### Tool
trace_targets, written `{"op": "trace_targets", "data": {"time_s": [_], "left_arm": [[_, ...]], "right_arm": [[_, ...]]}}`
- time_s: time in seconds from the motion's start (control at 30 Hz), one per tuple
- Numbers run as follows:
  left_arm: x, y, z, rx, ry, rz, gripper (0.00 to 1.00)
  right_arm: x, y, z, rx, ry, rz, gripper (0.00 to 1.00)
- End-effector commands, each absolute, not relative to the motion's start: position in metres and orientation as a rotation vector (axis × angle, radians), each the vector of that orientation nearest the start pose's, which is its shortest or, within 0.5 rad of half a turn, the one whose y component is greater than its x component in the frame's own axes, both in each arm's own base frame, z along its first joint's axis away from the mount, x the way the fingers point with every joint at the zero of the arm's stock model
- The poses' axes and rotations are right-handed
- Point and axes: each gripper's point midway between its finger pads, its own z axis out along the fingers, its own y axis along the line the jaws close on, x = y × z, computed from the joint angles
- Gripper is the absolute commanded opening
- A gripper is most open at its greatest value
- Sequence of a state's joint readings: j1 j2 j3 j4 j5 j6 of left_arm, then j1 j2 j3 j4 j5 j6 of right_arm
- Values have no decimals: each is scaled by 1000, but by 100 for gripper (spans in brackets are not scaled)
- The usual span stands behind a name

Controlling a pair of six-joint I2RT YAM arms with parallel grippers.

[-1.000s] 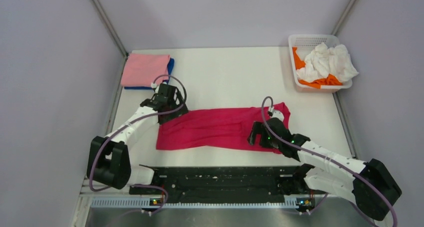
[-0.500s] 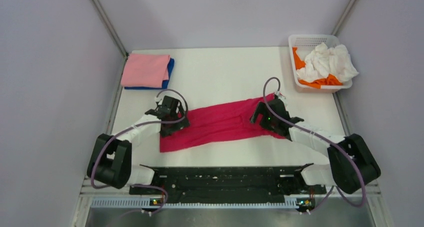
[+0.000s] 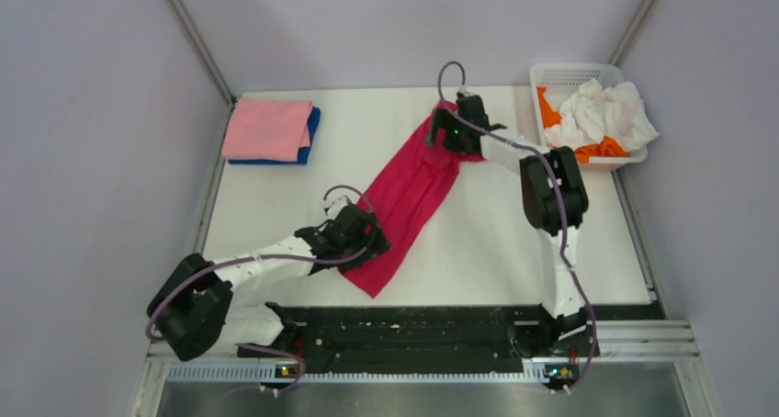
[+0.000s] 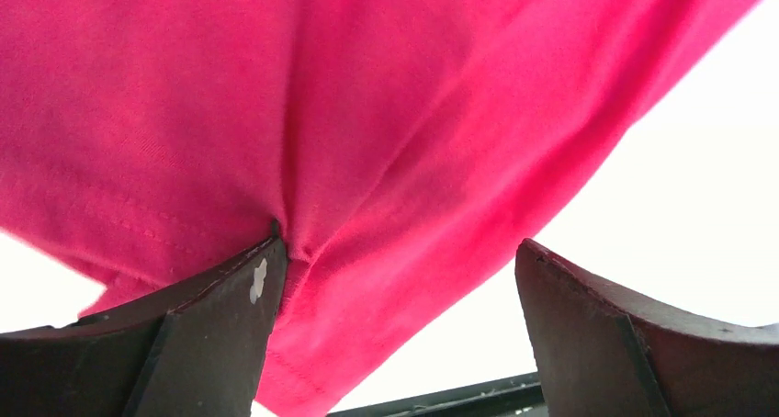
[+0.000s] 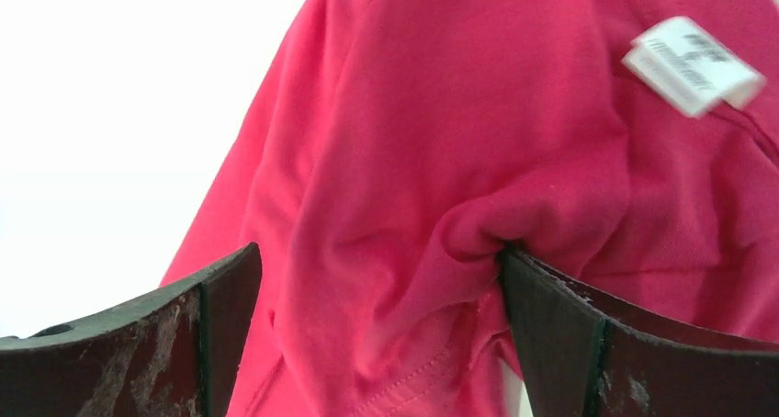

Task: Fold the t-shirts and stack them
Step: Rotate the tshirt 90 degrees

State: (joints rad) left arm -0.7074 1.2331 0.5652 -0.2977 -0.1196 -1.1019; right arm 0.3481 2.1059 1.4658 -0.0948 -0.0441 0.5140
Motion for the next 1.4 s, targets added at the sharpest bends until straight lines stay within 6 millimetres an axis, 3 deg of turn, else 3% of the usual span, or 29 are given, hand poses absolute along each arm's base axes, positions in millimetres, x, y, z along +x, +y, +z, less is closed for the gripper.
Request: {"op": "trace_targets", "data": {"time_s": [0.0, 0.17, 0.3, 0.47, 0.63, 0.77, 0.83, 0.97, 1.07, 1.17, 1.27, 1.3, 1.33, 1.37], "left_arm": [[214, -250, 50, -591, 2543, -638, 99], [204, -298, 53, -437, 2590, -703, 99], [194, -320, 48, -367, 2626, -735, 99], [194, -325, 52, -325, 2616, -752, 99], [195, -328, 63, -270, 2588, -767, 99], [200, -342, 84, -151, 2550, -825, 99], [201, -350, 99, -82, 2525, -856, 99], [199, -354, 129, 43, 2459, -924, 99], [199, -332, 138, 50, 2435, -841, 99], [205, -279, 130, -31, 2422, -573, 99], [198, -228, 122, -77, 2428, -360, 99], [194, -219, 121, -73, 2428, -343, 99], [189, -211, 119, -69, 2429, -339, 99], [186, -206, 121, -81, 2413, -365, 99]], "right_arm": [[525, 237, 14, 8, 2501, 540, 99], [561, 256, -6, -160, 2499, 574, 99], [596, 241, -4, -257, 2443, 486, 99], [631, 218, 45, -316, 2271, 501, 99], [647, 199, 90, -443, 2144, 383, 99], [642, 212, 134, -494, 2058, 461, 99], [638, 220, 168, -488, 1998, 525, 99], [613, 237, 225, -447, 1939, 697, 99], [587, 232, 246, -365, 1976, 712, 99], [551, 208, 230, -213, 2091, 581, 99], [496, 187, 199, -93, 2201, 437, 99], [470, 180, 172, -64, 2266, 418, 99], [449, 179, 165, -17, 2285, 430, 98], [428, 181, 170, -7, 2264, 450, 98]]}}
